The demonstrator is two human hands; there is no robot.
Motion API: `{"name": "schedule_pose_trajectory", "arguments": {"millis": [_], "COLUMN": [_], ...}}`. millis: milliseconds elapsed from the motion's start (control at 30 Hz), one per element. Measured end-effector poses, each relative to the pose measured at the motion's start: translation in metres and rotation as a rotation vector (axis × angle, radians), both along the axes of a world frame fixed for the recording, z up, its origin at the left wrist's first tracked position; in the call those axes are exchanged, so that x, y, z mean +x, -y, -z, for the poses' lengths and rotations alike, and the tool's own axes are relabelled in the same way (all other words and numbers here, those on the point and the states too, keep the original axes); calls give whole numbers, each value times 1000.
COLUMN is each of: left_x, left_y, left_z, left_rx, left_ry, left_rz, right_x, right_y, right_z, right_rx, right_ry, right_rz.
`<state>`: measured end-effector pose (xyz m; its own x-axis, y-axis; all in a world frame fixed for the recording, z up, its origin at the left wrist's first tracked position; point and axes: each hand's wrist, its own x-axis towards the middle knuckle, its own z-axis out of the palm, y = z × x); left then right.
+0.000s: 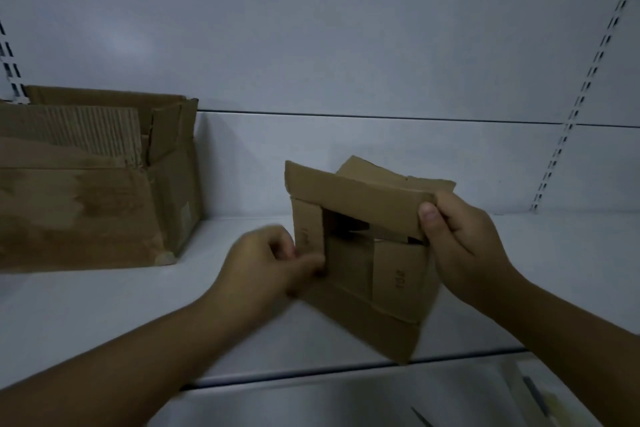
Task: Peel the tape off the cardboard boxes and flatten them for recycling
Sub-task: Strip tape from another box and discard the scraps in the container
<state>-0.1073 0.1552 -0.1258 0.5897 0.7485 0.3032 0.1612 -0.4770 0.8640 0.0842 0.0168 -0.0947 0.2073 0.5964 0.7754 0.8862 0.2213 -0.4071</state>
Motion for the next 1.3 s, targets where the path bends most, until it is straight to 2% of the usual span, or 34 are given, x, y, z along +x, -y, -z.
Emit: {"name": "schedule_pose_trajectory", "arguments": {"millis": [67,133,300,400,467,533,600,667,733,800,933,1000,1100,1200,1300], "left_x": [10,18,23,12,-2,-17,-27,-28,-25,-15,10,19,26,25,25], "left_y": [-6,-9,-15,-21,-34,-50,-55,-33,5,41,70,68,56,55,63], "left_z": [-11,-17,-20,-24,-25,-27,-27,-34,-40,-37,-24,-24,-25,-23,-22], "left_rx": [-161,-239,-102,-279,-379,-327,-140,51,117,81,-139,-198,-168,-301,-139], "left_ry": [1,-63,-167,-77,-89,-135,-179,-91,-13,-18,-66,-39,-87,-51,-59], "left_rz": [-105,-68,-10,108,123,-31,-250,-321,-163,80,304,290,204,254,235], "right_x": [1,2,3,5,4,1,1,3,4,6,6,5,6,6,3], "right_y": [-3,-4,-9,-12,-14,-16,-18,-19,-20,-21,-19,-17,-13,-12,-13], "right_z": [-1,0,1,2,3,3,3,2,1,0,-2,-5,-9,-9,-11], "right_rx": [-5,1,28,28,33,29,31,25,8,-3,-25,-39,-64,-81,-97], "right_ry": [-10,-15,-23,-48,-67,-81,-75,-67,-68,-64,-80,-92,-110,-95,-72], "right_rz": [-16,-29,-31,-36,-41,-49,-56,-57,-53,-56,-67,-77,-98,-114,-123]}}
